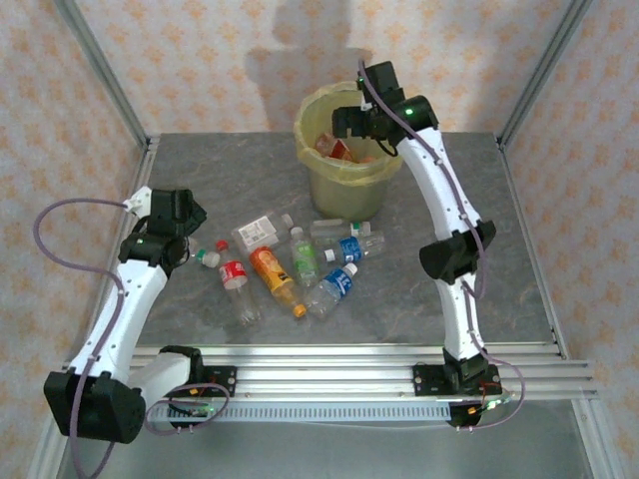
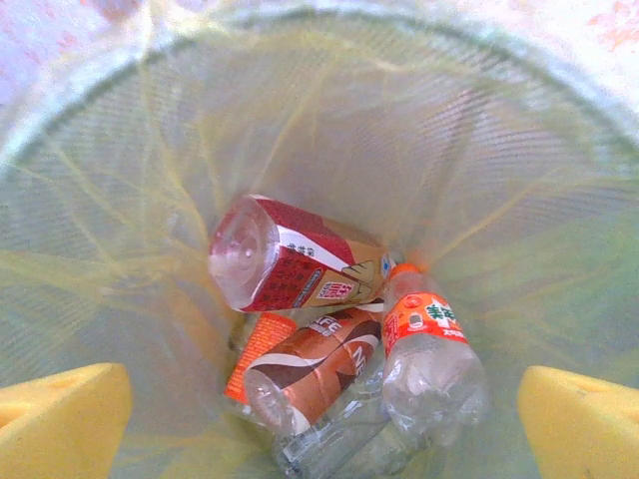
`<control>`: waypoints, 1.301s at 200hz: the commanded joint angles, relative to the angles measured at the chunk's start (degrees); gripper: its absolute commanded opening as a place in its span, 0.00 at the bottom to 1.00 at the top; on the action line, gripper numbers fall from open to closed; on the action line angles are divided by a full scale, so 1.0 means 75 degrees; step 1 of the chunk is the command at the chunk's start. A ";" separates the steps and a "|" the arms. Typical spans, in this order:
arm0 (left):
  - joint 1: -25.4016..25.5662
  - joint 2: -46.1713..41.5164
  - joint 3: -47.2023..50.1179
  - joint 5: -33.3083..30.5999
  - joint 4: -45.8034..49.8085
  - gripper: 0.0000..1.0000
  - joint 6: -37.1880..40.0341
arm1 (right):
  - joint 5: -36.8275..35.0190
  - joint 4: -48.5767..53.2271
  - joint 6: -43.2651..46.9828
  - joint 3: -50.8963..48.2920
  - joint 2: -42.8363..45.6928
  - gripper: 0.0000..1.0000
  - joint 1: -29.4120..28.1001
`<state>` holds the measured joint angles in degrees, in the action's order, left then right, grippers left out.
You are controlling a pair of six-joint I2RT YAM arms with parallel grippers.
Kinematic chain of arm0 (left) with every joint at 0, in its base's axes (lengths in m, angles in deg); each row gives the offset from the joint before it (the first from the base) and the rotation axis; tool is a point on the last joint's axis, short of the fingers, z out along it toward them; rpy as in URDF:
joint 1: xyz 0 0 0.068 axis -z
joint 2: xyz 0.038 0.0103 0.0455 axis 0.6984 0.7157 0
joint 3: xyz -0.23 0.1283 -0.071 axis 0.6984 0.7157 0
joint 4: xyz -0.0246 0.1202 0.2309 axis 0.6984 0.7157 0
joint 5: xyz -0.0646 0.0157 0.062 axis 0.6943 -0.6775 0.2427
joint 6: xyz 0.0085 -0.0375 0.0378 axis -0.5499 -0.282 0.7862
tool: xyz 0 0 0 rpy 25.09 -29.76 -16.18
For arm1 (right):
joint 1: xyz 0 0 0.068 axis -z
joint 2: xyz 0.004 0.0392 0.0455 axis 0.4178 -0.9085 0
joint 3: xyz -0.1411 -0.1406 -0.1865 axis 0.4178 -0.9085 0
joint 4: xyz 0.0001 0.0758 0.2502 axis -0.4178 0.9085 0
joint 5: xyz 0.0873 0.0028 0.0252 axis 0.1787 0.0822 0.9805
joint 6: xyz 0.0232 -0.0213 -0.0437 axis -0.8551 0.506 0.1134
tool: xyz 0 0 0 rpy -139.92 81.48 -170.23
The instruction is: Put the plastic bottles in the bin
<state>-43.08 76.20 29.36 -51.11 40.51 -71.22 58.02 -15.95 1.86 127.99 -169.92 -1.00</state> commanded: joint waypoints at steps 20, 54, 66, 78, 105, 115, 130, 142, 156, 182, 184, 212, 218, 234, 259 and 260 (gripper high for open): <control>-0.0601 0.0376 0.0464 0.0873 -0.0567 1.00 -0.0483 | -0.0086 0.0175 -0.0289 -0.0375 0.1006 0.99 0.0004; -0.1008 0.0986 0.0553 0.1338 -0.0902 1.00 -0.0540 | -0.0116 -0.0230 -0.0447 -0.1677 0.2014 0.99 0.0004; -0.1091 0.1211 0.0527 0.1438 -0.0966 1.00 -0.0525 | -0.0157 -0.0489 -0.0492 -0.2362 0.2491 0.99 0.0004; -0.1147 0.1408 0.0502 0.1494 -0.1058 1.00 -0.0488 | -0.0198 -0.0789 -0.0555 -0.3070 0.2974 0.99 0.0003; -0.1326 0.1834 0.0500 0.1618 -0.1245 1.00 -0.0543 | -0.0308 -0.1430 -0.0713 -0.4566 0.4033 0.99 -0.0002; -0.1407 0.1996 0.0482 0.1713 -0.1313 1.00 -0.0546 | -0.0368 -0.1595 -0.0769 -0.5052 0.4395 0.99 0.0004; -0.1525 0.2226 0.0430 0.1826 -0.1361 1.00 -0.0531 | -0.0493 -0.1795 -0.0843 -0.5716 0.4889 0.99 0.0001; -0.1620 0.2403 0.0393 0.1922 -0.1406 1.00 -0.0534 | -0.0629 -0.1880 -0.0939 -0.6175 0.5236 0.99 0.0002; -0.1700 0.2606 0.0373 0.2029 -0.1490 1.00 -0.0558 | -0.0768 -0.1953 -0.1040 -0.6646 0.5601 0.99 -0.0002; -0.1801 0.3020 0.0325 0.2205 -0.1676 1.00 -0.0598 | -0.0919 -0.2126 -0.1250 -0.7429 0.6212 0.99 0.0004; -0.1808 0.3051 0.0322 0.2225 -0.1691 1.00 -0.0594 | -0.0923 -0.2144 -0.1262 -0.7478 0.6250 0.99 0.0004; -0.1894 0.3503 0.0167 0.2247 -0.1786 1.00 -0.0580 | -0.0948 -0.2234 -0.1449 -0.7982 0.6603 0.99 0.0004; -0.1918 0.3595 0.0130 0.2246 -0.1800 1.00 -0.0581 | -0.0937 -0.2235 -0.1474 -0.8054 0.6632 0.99 0.0004; -0.1965 0.3807 0.0061 0.2267 -0.1838 1.00 -0.0598 | -0.0931 -0.2201 -0.1557 -0.8240 0.6720 0.99 0.0001; -0.2002 0.4095 -0.0010 0.2255 -0.1915 1.00 -0.0605 | -0.1015 -0.2218 -0.1697 -0.8567 0.6864 0.99 0.0004; -0.2002 0.4107 -0.0017 0.2255 -0.1922 1.00 -0.0605 | -0.1011 -0.2215 -0.1704 -0.8580 0.6872 0.99 0.0004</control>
<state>-57.49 105.60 31.26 -34.15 27.59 -75.31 52.54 -31.23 -8.96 65.74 -120.39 -1.00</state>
